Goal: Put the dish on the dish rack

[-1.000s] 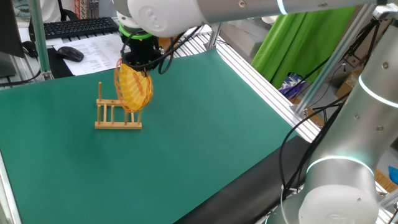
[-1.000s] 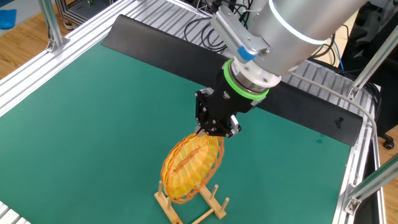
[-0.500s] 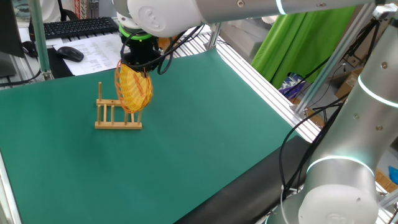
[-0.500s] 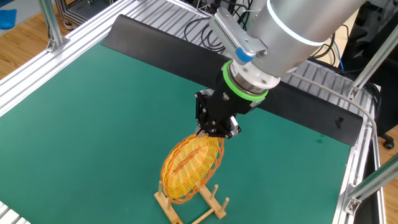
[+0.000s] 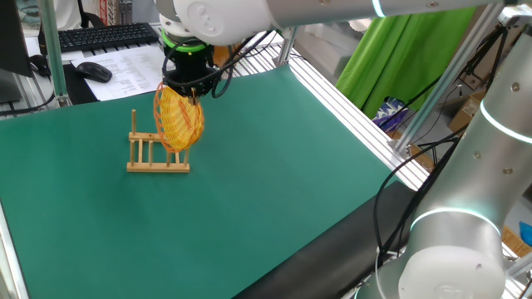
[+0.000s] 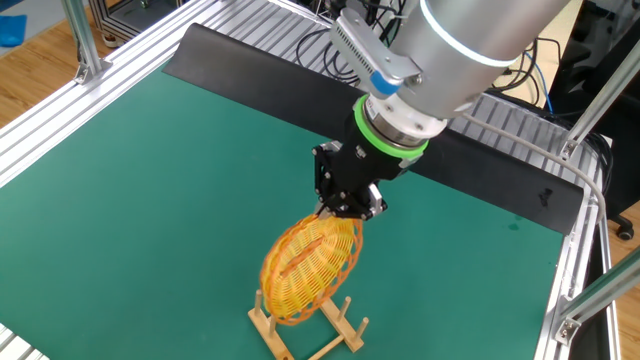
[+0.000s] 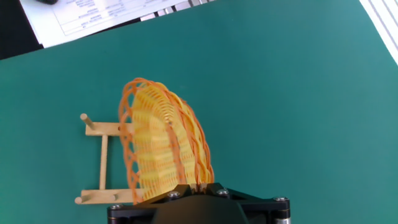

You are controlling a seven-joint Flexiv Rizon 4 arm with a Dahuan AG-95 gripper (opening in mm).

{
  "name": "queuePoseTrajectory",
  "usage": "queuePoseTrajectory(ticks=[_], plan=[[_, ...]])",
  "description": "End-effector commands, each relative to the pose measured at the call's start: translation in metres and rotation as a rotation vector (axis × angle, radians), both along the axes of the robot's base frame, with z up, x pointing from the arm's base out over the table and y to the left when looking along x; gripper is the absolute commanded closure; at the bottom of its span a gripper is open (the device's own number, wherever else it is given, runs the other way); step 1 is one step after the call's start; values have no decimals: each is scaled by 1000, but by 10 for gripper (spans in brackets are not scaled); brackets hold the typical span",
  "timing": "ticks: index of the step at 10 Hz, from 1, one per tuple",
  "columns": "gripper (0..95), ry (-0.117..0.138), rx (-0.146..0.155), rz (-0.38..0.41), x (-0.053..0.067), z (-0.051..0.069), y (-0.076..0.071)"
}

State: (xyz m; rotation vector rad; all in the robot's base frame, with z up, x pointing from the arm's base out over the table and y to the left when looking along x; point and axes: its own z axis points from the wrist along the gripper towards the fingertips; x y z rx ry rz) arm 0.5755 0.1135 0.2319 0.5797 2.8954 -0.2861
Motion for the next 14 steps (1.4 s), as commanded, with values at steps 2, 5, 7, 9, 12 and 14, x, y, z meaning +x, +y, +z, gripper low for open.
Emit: queuePoseTrajectory(ticks=[2,5,7,9,12,14], plan=[[950,-28,28,4,-1,0,-1],[950,-32,60,105,-1,0,-1],[950,-48,70,118,-1,0,-1],[950,-51,69,98,-3,6,8],[950,-39,42,67,-8,14,33],[950,-24,1,84,-7,12,32]])
